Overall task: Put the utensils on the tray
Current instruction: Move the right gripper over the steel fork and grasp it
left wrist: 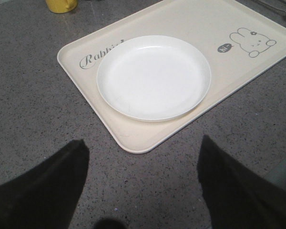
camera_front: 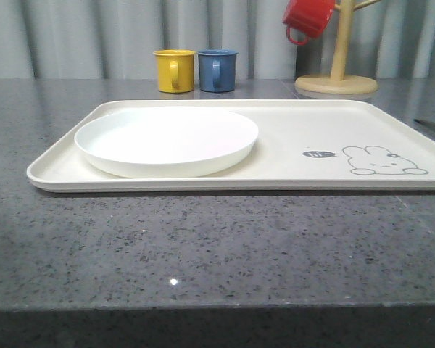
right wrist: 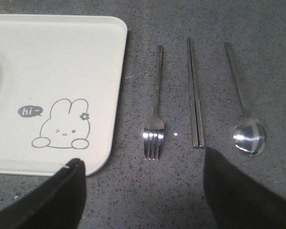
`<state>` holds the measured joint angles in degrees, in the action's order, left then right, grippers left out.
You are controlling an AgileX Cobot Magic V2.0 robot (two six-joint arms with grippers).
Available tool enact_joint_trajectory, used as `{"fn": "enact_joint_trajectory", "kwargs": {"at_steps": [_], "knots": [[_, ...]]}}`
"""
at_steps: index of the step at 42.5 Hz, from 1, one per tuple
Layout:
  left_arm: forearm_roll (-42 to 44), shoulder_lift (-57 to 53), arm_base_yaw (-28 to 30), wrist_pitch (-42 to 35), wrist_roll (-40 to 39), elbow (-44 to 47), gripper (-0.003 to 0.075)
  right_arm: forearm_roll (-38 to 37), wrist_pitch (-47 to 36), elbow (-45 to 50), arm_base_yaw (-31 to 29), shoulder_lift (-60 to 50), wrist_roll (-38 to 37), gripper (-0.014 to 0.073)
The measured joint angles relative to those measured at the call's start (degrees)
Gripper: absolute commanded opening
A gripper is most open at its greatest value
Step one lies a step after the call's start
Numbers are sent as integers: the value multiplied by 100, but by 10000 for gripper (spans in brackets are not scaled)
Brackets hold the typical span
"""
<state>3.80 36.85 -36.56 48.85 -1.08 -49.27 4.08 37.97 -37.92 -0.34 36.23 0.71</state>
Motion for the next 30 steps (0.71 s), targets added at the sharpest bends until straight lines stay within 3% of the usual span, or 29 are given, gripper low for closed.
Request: {"fn": "enact_joint_trajectory", "kwargs": {"at_steps": [15, 30], "knots": [[0, -69, 0, 0, 0, 66, 482, 0, -139, -17, 0, 25, 0, 542], [0, -69, 0, 0, 0, 66, 482, 0, 1020, -863, 0, 1249, 46, 542]]}}
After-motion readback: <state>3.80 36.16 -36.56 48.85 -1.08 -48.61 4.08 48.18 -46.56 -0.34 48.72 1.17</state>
